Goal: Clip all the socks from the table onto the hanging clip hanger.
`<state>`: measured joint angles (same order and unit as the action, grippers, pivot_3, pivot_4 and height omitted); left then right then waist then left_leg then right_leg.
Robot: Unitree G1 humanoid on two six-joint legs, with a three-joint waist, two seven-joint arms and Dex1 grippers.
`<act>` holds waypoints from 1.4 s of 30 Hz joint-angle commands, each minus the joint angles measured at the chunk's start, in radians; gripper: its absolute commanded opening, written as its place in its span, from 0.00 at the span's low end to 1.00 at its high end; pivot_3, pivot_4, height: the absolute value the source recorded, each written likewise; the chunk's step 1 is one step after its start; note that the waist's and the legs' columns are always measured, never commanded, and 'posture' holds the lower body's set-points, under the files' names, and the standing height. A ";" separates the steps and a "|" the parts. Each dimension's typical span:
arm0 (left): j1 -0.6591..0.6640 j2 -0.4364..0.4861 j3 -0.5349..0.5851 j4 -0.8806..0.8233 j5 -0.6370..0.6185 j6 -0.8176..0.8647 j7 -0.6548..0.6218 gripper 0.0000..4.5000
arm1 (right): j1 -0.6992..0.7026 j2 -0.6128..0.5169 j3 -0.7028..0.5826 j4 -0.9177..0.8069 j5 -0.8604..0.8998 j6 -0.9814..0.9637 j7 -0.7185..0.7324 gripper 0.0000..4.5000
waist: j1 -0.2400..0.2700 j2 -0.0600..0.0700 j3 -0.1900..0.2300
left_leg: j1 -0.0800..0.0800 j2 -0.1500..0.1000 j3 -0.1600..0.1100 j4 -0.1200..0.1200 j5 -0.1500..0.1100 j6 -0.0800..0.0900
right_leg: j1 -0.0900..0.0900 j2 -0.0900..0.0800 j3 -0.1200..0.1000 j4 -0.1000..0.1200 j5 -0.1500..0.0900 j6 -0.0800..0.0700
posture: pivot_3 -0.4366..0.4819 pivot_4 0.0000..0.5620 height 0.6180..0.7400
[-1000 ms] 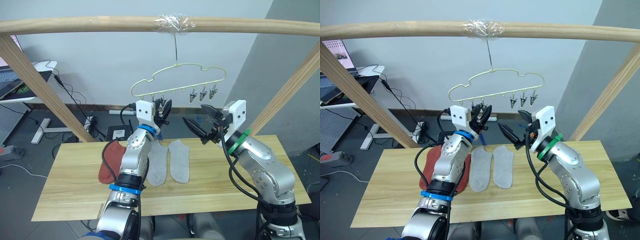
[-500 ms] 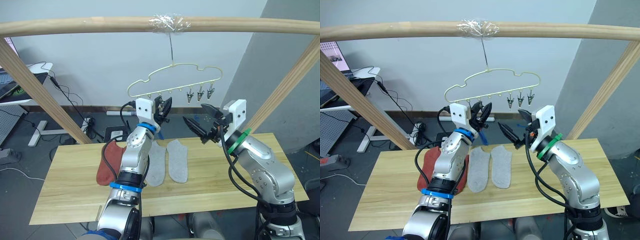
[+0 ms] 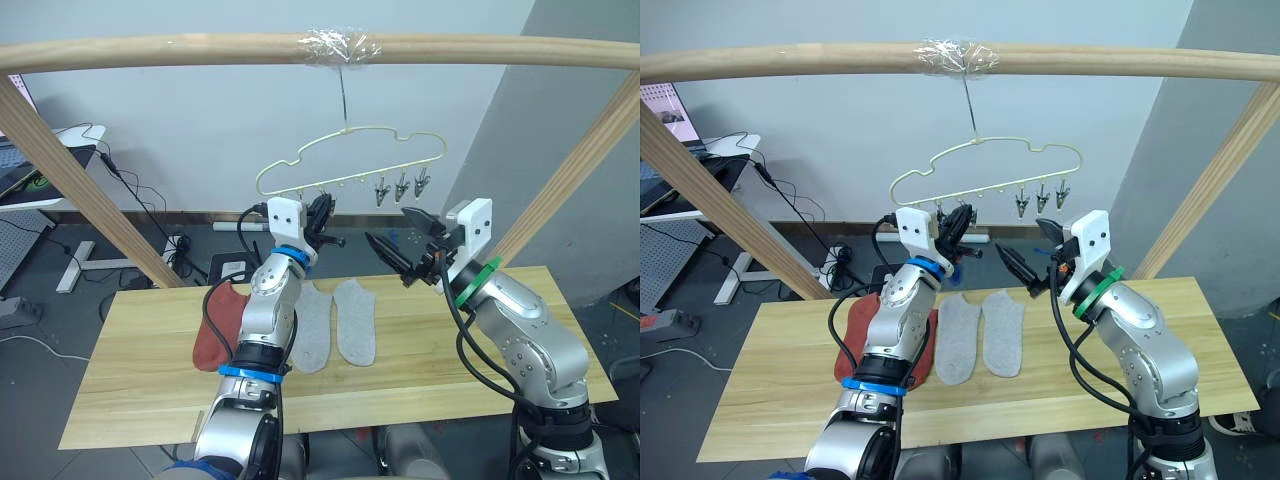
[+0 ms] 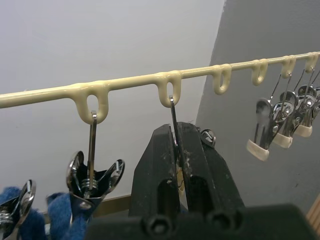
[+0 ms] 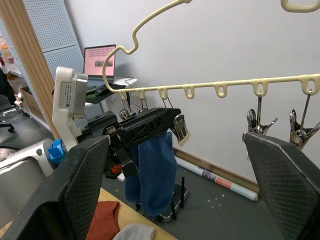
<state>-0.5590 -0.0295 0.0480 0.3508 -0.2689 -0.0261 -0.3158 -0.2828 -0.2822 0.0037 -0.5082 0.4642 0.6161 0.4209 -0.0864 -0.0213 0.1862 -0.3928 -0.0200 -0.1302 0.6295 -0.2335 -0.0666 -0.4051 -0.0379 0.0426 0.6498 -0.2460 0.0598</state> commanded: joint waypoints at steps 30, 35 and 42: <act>-0.049 -0.010 0.014 -0.011 0.052 -0.068 0.088 0.45 | -0.004 0.001 0.016 -0.012 0.001 -0.036 -0.008 1.00 | 0.000 0.000 0.000 | 0.000 0.000 0.000 0.000 0.000 0.000 | 0.000 0.000 0.000 0.001 0.001 -0.001 | 0.32 0.27 1.00; -0.030 0.001 -0.019 -0.026 0.076 -0.070 0.060 0.45 | -0.006 0.002 0.014 -0.009 0.003 -0.035 -0.008 1.00 | 0.000 0.000 0.000 | 0.000 0.000 0.000 0.001 0.000 0.000 | 0.000 0.000 0.000 0.001 0.001 -0.001 | 0.32 0.27 1.00; -0.020 0.012 -0.056 -0.015 0.121 -0.076 0.051 0.45 | -0.009 0.003 0.013 -0.003 0.003 -0.037 -0.008 1.00 | 0.000 0.000 0.000 | 0.000 0.000 0.000 0.001 0.000 0.000 | 0.000 0.000 0.000 0.002 0.001 -0.001 | 0.32 0.28 1.00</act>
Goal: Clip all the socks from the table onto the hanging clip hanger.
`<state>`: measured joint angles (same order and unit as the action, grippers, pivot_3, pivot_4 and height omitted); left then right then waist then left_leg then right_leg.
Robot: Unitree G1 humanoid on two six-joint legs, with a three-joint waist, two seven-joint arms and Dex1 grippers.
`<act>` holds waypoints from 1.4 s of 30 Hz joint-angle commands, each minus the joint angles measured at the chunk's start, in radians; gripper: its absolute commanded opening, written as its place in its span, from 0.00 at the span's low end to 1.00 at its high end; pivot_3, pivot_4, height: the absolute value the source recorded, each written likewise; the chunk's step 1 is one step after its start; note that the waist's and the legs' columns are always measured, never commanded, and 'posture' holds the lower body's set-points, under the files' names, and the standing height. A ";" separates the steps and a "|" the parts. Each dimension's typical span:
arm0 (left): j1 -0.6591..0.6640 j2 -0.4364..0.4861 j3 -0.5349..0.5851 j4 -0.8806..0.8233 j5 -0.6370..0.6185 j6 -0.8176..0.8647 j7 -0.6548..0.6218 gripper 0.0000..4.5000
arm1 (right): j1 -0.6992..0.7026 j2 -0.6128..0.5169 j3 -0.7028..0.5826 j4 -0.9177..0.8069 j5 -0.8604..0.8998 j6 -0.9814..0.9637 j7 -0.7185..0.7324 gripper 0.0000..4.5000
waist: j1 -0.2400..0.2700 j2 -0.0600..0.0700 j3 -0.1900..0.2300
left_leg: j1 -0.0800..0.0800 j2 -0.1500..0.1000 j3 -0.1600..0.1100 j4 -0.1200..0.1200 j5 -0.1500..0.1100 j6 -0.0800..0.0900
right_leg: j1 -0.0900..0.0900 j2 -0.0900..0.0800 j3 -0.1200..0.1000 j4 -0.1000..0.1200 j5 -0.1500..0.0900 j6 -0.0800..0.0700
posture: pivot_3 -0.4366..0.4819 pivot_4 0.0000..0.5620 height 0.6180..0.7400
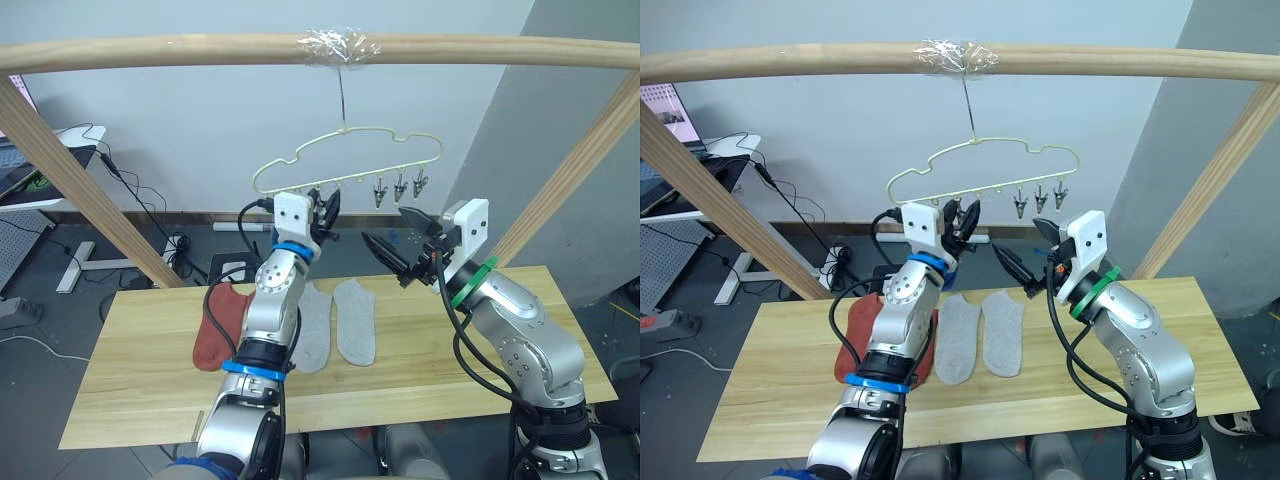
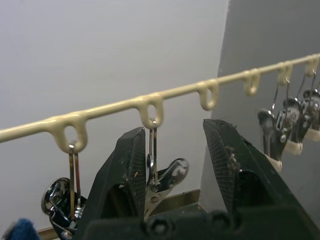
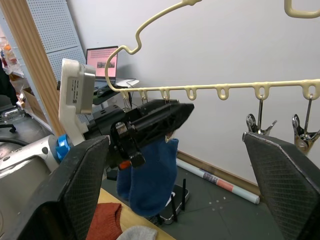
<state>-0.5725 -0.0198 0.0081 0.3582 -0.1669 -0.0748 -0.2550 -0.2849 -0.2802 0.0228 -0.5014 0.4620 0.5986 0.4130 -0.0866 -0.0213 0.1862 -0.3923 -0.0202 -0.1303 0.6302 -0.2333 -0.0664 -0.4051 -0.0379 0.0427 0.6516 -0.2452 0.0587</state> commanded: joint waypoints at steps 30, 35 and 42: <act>0.005 -0.012 -0.010 -0.019 0.011 0.007 -0.038 0.45 | -0.014 0.011 -0.010 -0.005 0.010 -0.018 0.000 1.00 | 0.000 0.000 0.000 | 0.001 0.000 0.000 0.001 0.000 0.000 | 0.000 0.000 0.000 0.003 0.000 0.000 | 0.32 0.26 1.00; 0.012 -0.020 -0.005 -0.031 -0.002 0.014 -0.040 0.45 | -0.015 0.008 -0.006 -0.004 0.008 -0.019 0.004 1.00 | 0.000 0.000 0.000 | 0.002 0.000 0.000 0.001 0.001 0.001 | 0.000 0.000 0.001 0.006 -0.001 0.001 | 0.32 0.26 1.00; 0.010 -0.023 0.003 -0.036 -0.009 0.019 -0.044 0.18 | -0.013 0.006 -0.004 -0.003 0.008 -0.018 0.008 1.00 | 0.000 0.000 0.000 | 0.003 0.000 0.001 0.002 0.001 0.001 | 0.000 0.000 0.001 0.007 -0.001 0.002 | 0.33 0.26 1.00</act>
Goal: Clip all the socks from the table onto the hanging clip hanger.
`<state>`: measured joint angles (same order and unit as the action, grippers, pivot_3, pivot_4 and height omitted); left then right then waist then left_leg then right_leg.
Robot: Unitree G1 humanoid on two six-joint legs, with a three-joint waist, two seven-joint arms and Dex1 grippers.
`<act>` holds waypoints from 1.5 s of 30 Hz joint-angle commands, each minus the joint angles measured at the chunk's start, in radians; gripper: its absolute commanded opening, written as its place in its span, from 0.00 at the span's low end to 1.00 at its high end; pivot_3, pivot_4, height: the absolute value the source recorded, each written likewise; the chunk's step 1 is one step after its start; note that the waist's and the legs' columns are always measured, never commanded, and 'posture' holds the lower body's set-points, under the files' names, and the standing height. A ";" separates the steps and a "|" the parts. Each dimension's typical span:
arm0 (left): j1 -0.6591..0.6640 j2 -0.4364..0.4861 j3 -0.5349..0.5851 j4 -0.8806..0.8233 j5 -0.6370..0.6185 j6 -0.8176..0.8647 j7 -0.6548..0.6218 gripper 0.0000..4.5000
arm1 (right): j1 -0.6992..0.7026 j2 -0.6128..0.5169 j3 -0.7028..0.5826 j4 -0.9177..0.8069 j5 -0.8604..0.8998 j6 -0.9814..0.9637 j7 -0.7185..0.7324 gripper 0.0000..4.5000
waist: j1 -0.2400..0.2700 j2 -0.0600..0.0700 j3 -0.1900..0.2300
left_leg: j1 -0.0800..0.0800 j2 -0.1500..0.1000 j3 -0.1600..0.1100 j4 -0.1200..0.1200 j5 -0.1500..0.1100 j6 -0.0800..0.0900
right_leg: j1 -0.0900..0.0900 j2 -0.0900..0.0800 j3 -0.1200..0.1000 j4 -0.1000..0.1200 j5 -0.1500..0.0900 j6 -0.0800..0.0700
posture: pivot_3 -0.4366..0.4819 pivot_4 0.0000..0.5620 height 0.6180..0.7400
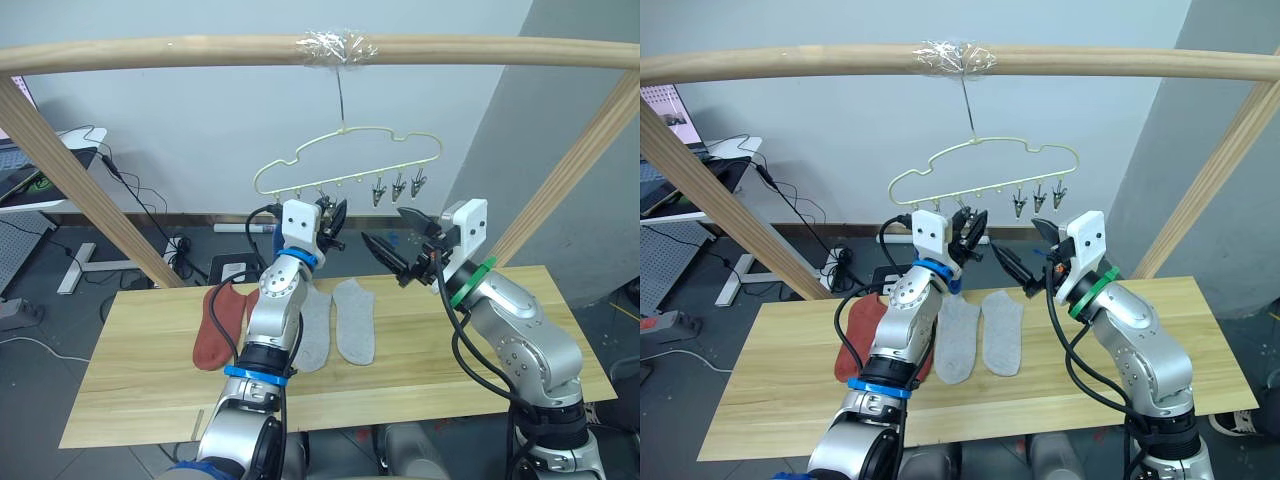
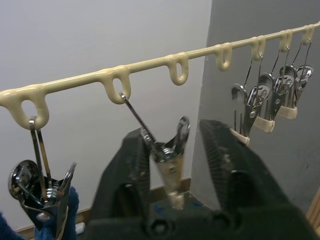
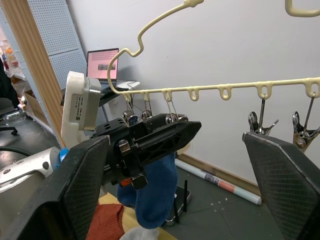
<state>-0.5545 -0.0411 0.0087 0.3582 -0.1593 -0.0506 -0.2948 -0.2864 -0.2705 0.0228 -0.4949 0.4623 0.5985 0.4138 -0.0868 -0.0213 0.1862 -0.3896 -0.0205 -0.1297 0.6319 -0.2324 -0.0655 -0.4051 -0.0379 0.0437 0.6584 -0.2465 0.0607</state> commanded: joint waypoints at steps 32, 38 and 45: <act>-0.012 -0.001 0.007 -0.044 -0.015 -0.020 0.018 0.49 | -0.010 0.000 0.003 -0.009 0.003 -0.021 0.005 1.00 | 0.000 0.000 0.000 | 0.000 0.000 0.000 0.001 0.000 0.000 | 0.000 0.000 0.000 0.001 0.000 -0.001 | 0.33 0.24 1.00; -0.011 -0.004 0.011 -0.049 -0.023 -0.018 0.011 0.40 | -0.012 0.001 0.002 -0.009 0.005 -0.019 0.004 1.00 | 0.000 0.000 0.000 | 0.000 0.000 0.000 0.001 0.000 0.000 | 0.000 0.000 0.000 0.001 0.000 -0.001 | 0.33 0.25 1.00; -0.006 -0.004 0.012 -0.055 -0.033 -0.016 0.005 0.05 | -0.008 0.000 0.003 -0.011 0.006 -0.016 0.004 1.00 | 0.000 0.000 0.000 | 0.000 0.000 0.000 0.001 0.000 0.000 | 0.000 0.000 0.000 0.001 0.000 0.000 | 0.33 0.26 1.00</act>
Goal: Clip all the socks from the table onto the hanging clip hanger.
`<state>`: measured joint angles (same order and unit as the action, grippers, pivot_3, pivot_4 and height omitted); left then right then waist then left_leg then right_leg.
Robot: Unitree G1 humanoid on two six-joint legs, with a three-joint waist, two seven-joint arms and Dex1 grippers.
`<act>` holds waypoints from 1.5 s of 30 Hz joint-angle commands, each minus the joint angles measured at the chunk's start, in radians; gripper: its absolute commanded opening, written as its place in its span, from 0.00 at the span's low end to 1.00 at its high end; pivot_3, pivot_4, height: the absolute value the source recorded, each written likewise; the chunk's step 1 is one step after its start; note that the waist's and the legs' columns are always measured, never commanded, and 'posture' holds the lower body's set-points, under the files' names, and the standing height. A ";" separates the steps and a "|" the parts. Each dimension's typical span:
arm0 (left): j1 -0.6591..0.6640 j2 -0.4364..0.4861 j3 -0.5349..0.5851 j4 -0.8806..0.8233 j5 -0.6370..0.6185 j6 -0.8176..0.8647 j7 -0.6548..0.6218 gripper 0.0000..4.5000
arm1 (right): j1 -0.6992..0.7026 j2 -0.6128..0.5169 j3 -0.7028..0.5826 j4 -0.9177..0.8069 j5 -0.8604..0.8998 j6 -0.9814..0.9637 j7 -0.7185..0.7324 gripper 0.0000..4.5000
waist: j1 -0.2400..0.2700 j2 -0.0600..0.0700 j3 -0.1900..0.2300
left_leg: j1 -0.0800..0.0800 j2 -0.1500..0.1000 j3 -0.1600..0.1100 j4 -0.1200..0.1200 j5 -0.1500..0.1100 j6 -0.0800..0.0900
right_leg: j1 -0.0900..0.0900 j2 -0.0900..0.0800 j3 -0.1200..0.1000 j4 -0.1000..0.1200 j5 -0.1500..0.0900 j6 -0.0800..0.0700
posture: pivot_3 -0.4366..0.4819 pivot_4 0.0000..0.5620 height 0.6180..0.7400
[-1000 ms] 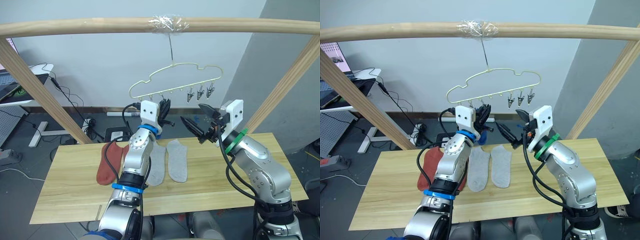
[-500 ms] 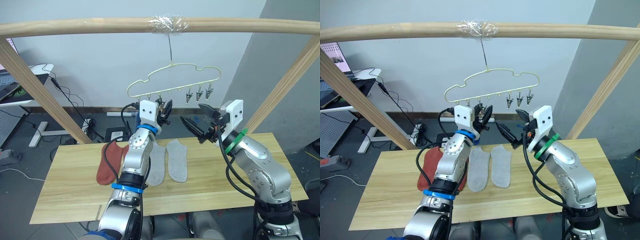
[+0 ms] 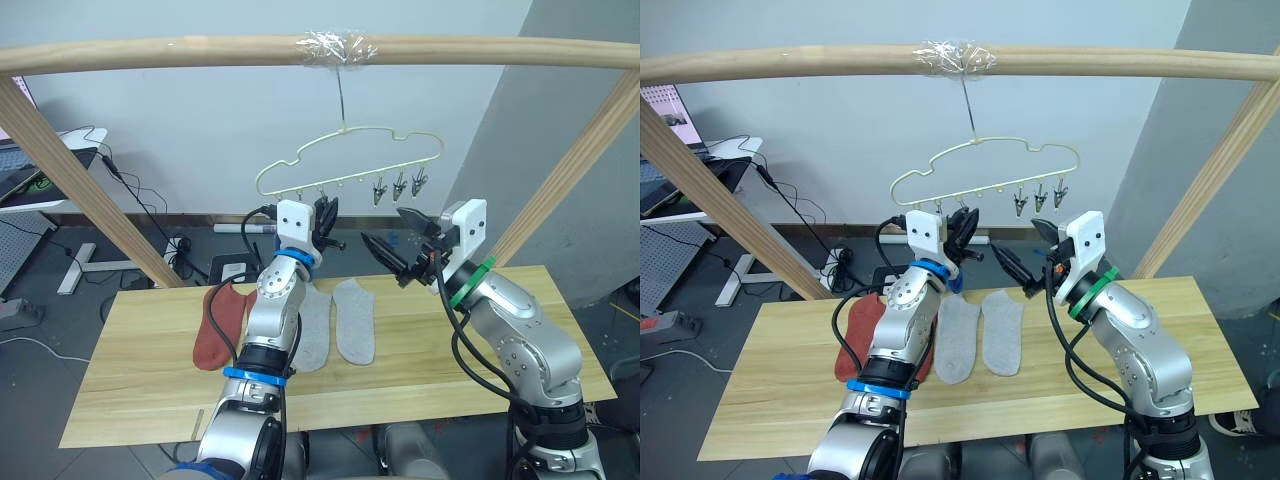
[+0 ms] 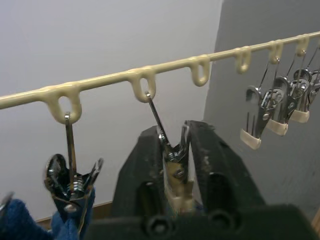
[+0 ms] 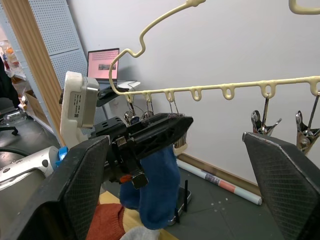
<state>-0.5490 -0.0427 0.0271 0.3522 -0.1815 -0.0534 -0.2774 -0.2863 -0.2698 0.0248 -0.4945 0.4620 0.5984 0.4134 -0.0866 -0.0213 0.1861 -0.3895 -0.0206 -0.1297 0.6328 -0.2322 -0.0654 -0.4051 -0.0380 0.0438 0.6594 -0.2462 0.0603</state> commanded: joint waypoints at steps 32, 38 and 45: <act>-0.043 0.222 0.369 -0.335 -0.769 0.973 0.035 0.04 | -0.260 0.156 0.364 1.119 -0.479 -0.275 0.031 1.00 | 0.007 0.000 0.000 | 0.006 0.001 0.001 -0.001 0.001 0.000 | 0.002 0.001 0.001 0.004 0.001 -0.003 | 0.49 0.27 1.00; -0.033 0.239 0.365 -0.385 -0.854 1.076 0.061 0.04 | -0.296 0.169 0.356 1.304 -0.539 -0.373 0.034 0.96 | 0.015 0.000 0.000 | 0.007 0.000 0.000 -0.002 0.002 -0.001 | 0.002 0.000 0.001 0.004 0.001 -0.003 | 0.52 0.27 1.00; -0.026 0.226 0.395 -0.393 -0.963 1.139 0.145 0.04 | -0.242 0.140 0.342 1.287 -0.558 -0.420 0.076 0.51 | 0.031 0.000 0.000 | 0.008 0.000 0.000 -0.002 0.003 -0.003 | 0.003 0.001 0.001 0.004 0.000 -0.001 | 0.52 0.27 1.00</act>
<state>-0.5709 0.1832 0.4051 -0.0074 -1.1016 1.0786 -0.1460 -0.5631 -0.1082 0.3728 0.7828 -0.0744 0.1652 0.4798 -0.0555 -0.0216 0.1859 -0.3819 -0.0202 -0.1302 0.6311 -0.2293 -0.0685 -0.4022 -0.0373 0.0446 0.6633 -0.2462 0.0595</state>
